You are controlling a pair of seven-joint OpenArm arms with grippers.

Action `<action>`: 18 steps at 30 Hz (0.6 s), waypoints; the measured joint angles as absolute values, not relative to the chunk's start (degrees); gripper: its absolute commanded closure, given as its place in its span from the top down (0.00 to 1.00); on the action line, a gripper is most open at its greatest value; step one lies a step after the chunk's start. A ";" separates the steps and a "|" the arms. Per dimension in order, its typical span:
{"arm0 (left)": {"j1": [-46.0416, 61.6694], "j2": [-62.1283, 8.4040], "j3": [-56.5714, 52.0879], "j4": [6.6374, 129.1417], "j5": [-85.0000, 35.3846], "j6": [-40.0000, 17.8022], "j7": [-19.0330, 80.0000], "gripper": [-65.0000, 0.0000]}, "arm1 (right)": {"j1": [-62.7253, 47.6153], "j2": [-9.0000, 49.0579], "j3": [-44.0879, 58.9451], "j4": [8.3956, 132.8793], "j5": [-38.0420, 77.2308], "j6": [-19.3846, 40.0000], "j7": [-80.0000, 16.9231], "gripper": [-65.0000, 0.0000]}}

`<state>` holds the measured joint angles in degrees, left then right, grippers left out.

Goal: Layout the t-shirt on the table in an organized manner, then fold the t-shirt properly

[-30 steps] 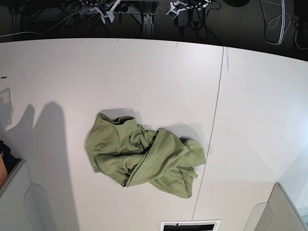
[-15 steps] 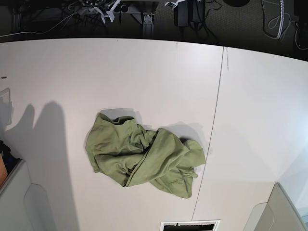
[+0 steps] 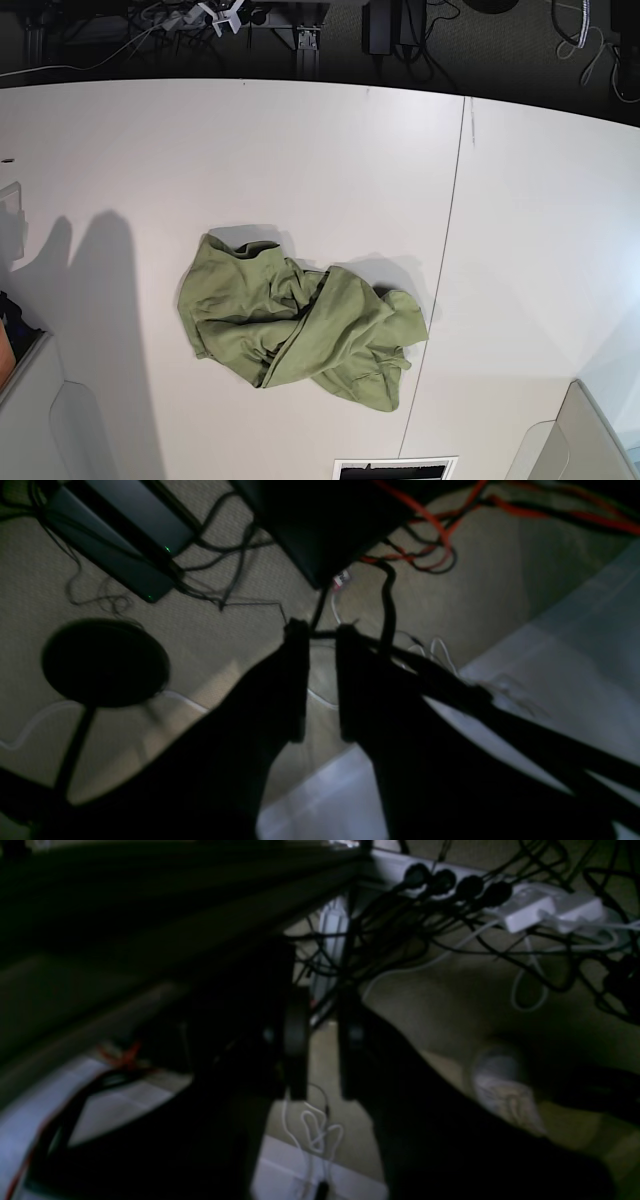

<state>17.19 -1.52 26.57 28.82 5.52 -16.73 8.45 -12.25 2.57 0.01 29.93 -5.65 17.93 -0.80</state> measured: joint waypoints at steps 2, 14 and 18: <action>18.79 -2.52 26.57 32.56 5.50 -16.80 8.10 0.16 | -15.07 3.01 0.01 34.44 -3.99 17.98 -1.32 0.15; 29.23 -8.10 20.43 54.06 3.68 -16.75 9.63 0.16 | -28.84 11.40 -0.01 61.58 9.45 22.92 -9.13 0.15; 33.45 -8.45 14.85 61.84 3.66 -16.91 10.02 0.16 | -33.71 14.09 -0.03 70.96 12.45 23.31 -11.84 0.15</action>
<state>33.45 -8.45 14.85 61.84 3.66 -16.91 10.02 -33.71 14.09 -0.03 70.96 12.45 23.31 -11.84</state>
